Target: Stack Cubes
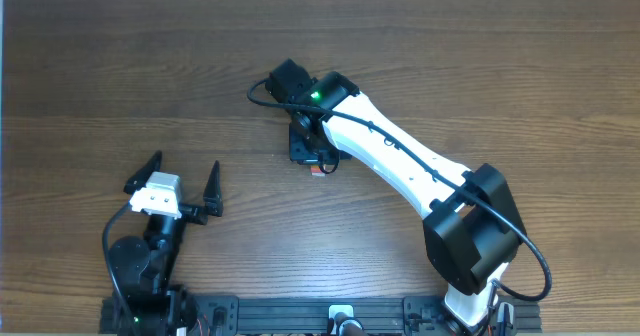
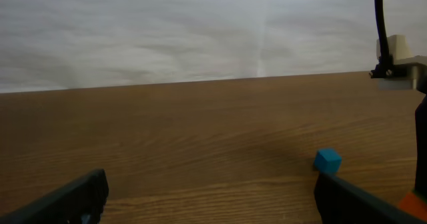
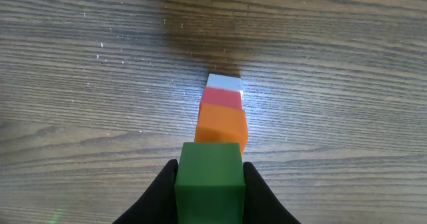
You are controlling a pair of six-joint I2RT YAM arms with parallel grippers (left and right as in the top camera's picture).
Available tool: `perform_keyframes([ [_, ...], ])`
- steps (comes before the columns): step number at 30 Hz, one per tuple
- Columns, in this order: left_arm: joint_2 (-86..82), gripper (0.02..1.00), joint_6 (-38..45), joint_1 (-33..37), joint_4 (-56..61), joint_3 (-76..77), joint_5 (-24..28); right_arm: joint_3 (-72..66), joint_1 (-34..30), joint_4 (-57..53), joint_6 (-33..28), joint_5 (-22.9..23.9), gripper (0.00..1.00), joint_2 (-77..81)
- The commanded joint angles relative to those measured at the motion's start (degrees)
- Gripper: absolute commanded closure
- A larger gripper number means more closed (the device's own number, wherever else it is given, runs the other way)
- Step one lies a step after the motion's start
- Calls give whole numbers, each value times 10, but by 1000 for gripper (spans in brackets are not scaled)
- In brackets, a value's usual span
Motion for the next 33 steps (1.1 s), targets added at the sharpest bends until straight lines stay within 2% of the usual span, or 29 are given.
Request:
perform_keyframes([
  [1, -2, 18, 7, 2, -1, -3, -2, 12, -5, 0, 10, 16, 989, 15],
  [15, -2, 18, 7, 2, -1, -3, -3, 12, -7, 2, 10, 18, 991, 24],
  [19, -2, 18, 7, 2, -1, -3, -3, 12, -7, 2, 9, 18, 934, 24],
  [21, -2, 18, 7, 2, -1, -3, -2, 12, -7, 2, 5, 18, 803, 24],
  [24, -2, 18, 7, 2, -1, -3, -2, 12, -7, 2, 3, 18, 704, 24],
  [25, -2, 18, 7, 2, -1, -3, -2, 12, -7, 2, 3, 18, 584, 24],
  [28, -2, 18, 7, 2, -1, -3, -3, 12, -7, 2, 3, 18, 474, 24],
  [30, -2, 18, 7, 2, -1, -3, -2, 12, -7, 2, 3, 18, 360, 24],
  [33, -2, 18, 7, 2, -1, -3, -2, 12, -7, 2, 3, 18, 292, 24],
])
